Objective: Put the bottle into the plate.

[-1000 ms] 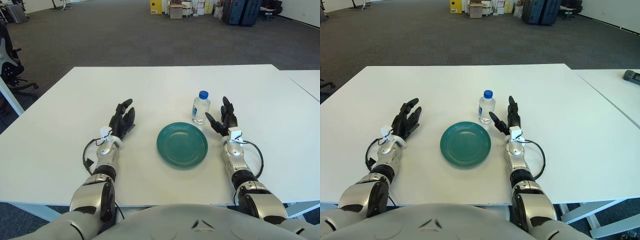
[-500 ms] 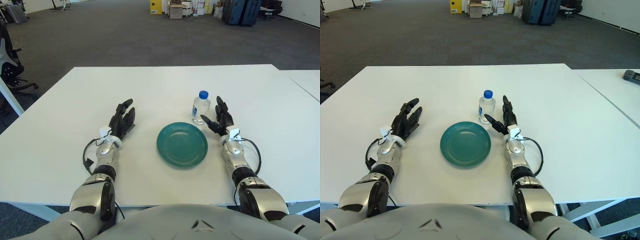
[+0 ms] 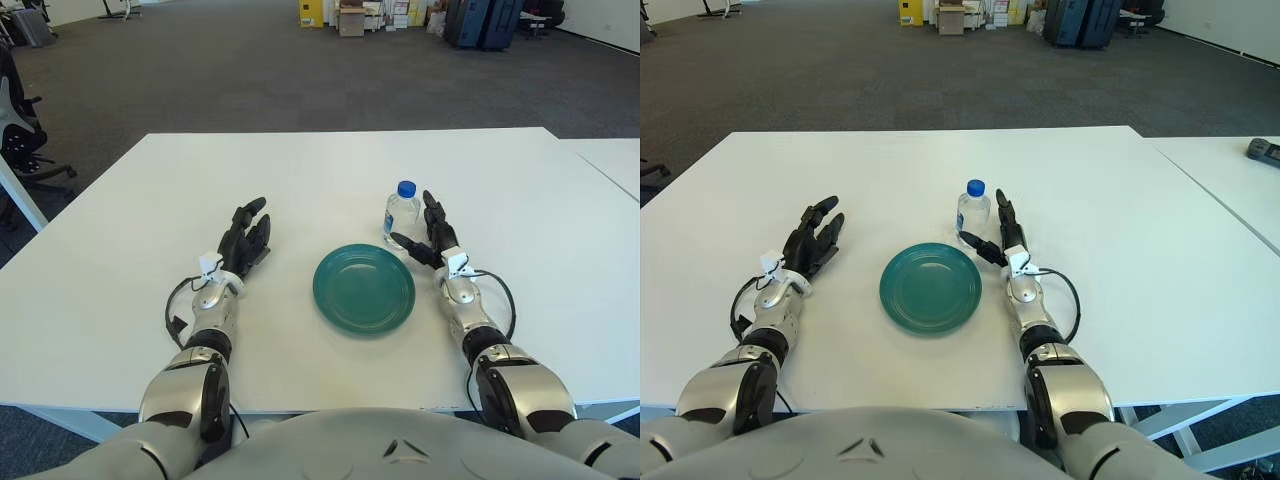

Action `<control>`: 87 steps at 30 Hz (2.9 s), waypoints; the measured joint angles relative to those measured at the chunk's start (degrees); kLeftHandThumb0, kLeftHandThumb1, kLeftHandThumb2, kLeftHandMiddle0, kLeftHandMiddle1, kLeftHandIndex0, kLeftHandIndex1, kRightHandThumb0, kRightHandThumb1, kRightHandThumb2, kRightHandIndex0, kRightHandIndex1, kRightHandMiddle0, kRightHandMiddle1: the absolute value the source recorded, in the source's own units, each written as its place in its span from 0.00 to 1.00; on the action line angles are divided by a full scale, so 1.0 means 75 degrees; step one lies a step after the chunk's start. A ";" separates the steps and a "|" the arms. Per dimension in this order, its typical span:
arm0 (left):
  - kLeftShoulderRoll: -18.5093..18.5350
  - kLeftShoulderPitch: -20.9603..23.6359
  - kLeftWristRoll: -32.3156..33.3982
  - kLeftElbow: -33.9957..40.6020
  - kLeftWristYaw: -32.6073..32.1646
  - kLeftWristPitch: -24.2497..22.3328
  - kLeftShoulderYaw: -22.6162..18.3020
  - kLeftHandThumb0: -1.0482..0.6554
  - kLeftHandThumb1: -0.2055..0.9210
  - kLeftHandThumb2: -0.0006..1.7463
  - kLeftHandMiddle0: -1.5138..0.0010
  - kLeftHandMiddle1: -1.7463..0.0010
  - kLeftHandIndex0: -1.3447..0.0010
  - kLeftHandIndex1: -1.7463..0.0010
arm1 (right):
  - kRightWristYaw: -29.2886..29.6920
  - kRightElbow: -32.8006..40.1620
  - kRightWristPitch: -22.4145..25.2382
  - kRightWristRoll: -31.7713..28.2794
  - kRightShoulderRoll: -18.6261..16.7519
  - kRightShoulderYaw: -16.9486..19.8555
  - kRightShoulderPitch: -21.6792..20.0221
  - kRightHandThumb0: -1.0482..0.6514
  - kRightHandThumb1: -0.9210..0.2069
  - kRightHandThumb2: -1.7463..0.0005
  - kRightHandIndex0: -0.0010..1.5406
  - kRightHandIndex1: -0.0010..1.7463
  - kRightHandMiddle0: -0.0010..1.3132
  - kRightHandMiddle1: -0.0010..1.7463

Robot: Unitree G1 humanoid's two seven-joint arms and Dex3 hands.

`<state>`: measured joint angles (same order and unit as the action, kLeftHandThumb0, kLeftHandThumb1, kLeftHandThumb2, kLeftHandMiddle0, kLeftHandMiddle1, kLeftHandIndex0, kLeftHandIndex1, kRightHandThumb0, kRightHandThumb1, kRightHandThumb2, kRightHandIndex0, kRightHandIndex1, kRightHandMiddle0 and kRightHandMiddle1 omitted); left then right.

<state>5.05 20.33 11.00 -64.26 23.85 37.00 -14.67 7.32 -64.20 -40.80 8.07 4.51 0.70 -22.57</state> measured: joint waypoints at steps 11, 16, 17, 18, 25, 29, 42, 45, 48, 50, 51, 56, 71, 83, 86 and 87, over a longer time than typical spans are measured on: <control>-0.0001 -0.0001 0.0000 0.0024 0.0000 0.0011 0.0001 0.31 1.00 0.34 0.74 1.00 1.00 0.61 | 0.0004 -0.0295 0.0236 -0.0023 -0.0068 -0.0042 -0.0318 0.10 0.08 1.00 0.08 0.01 0.01 0.11; -0.0005 -0.0006 0.0001 0.0045 0.0002 0.0012 0.0005 0.32 1.00 0.34 0.74 1.00 1.00 0.60 | -0.0012 -0.0381 0.0360 -0.0058 -0.0123 -0.0027 -0.0438 0.13 0.11 1.00 0.12 0.02 0.00 0.20; -0.0006 -0.0006 0.0002 0.0049 0.0003 0.0011 0.0004 0.32 1.00 0.34 0.74 1.00 1.00 0.61 | -0.0019 -0.0396 0.0381 -0.0065 -0.0131 -0.0023 -0.0458 0.15 0.12 1.00 0.13 0.02 0.00 0.22; -0.0007 -0.0008 0.0003 0.0053 0.0004 0.0011 0.0004 0.32 1.00 0.34 0.74 1.00 1.00 0.61 | -0.0028 -0.0409 0.0399 -0.0071 -0.0140 -0.0018 -0.0477 0.15 0.13 1.00 0.13 0.02 0.00 0.23; -0.0013 -0.0033 0.0004 0.0092 0.0007 0.0024 0.0005 0.32 1.00 0.34 0.74 1.00 1.00 0.60 | -0.0005 -0.0500 0.0583 -0.0074 -0.0204 -0.0012 -0.0618 0.20 0.15 1.00 0.19 0.05 0.00 0.36; -0.0018 -0.0039 0.0004 0.0107 0.0008 0.0056 0.0005 0.31 1.00 0.35 0.74 1.00 1.00 0.60 | 0.0089 -0.0551 0.0694 -0.0042 -0.0214 -0.0044 -0.0700 0.21 0.16 0.99 0.19 0.12 0.00 0.41; -0.0022 -0.0056 0.0001 0.0123 0.0027 0.0083 0.0027 0.30 1.00 0.35 0.73 1.00 1.00 0.58 | 0.0426 -0.0736 0.1083 0.0014 -0.0283 -0.0118 -0.1001 0.33 0.21 1.00 0.09 0.58 0.00 0.59; -0.0026 -0.0056 0.0004 0.0131 0.0038 0.0083 0.0027 0.30 1.00 0.35 0.73 1.00 1.00 0.58 | 0.0558 -0.0763 0.1194 0.0073 -0.0297 -0.0165 -0.1069 0.35 0.21 0.99 0.09 0.65 0.00 0.64; -0.0030 -0.0057 0.0008 0.0135 0.0040 0.0082 0.0023 0.31 1.00 0.35 0.73 1.00 1.00 0.58 | 0.0709 -0.0782 0.1271 0.0192 -0.0302 -0.0255 -0.1120 0.36 0.22 0.98 0.12 0.74 0.00 0.71; -0.0031 -0.0059 0.0009 0.0135 0.0040 0.0081 0.0019 0.31 1.00 0.35 0.73 1.00 1.00 0.58 | 0.0843 -0.0786 0.1353 0.0284 -0.0303 -0.0327 -0.1163 0.37 0.37 0.78 0.19 0.84 0.00 0.80; -0.0031 -0.0059 0.0010 0.0135 0.0040 0.0081 0.0018 0.31 1.00 0.35 0.73 1.00 1.00 0.58 | 0.0899 -0.0794 0.1391 0.0318 -0.0305 -0.0347 -0.1189 0.37 0.41 0.73 0.20 0.85 0.00 0.82; -0.0035 -0.0059 0.0010 0.0135 0.0040 0.0082 0.0011 0.30 1.00 0.35 0.73 1.00 1.00 0.57 | 0.1195 -0.0800 0.1592 0.0537 -0.0303 -0.0496 -0.1291 0.37 0.51 0.58 0.37 0.98 0.13 0.97; -0.0037 -0.0059 0.0056 0.0126 0.0181 0.0098 -0.0020 0.28 1.00 0.36 0.73 1.00 1.00 0.55 | 0.2091 -0.0881 0.2146 0.0777 -0.0474 -0.0599 -0.1570 0.54 0.53 0.44 0.68 1.00 0.59 1.00; -0.0026 -0.0052 0.0105 0.0073 0.0295 0.0142 -0.0049 0.29 1.00 0.37 0.72 1.00 1.00 0.55 | 0.2121 -0.0692 0.2300 0.0162 -0.0825 -0.0013 -0.1529 0.54 0.52 0.34 0.77 1.00 0.71 1.00; -0.0025 -0.0050 0.0098 0.0044 0.0290 0.0148 -0.0046 0.29 1.00 0.37 0.72 1.00 1.00 0.55 | 0.1999 -0.0659 0.2320 0.0018 -0.0847 0.0072 -0.1524 0.54 0.53 0.34 0.78 1.00 0.72 1.00; -0.0024 -0.0049 0.0097 0.0035 0.0289 0.0148 -0.0045 0.29 1.00 0.37 0.72 1.00 1.00 0.55 | 0.1967 -0.0651 0.2323 -0.0009 -0.0846 0.0090 -0.1522 0.53 0.53 0.34 0.78 1.00 0.72 1.00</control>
<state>4.87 19.97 11.73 -64.00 26.02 38.11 -15.01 22.08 -69.08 -23.37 8.00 -1.83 1.37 -33.98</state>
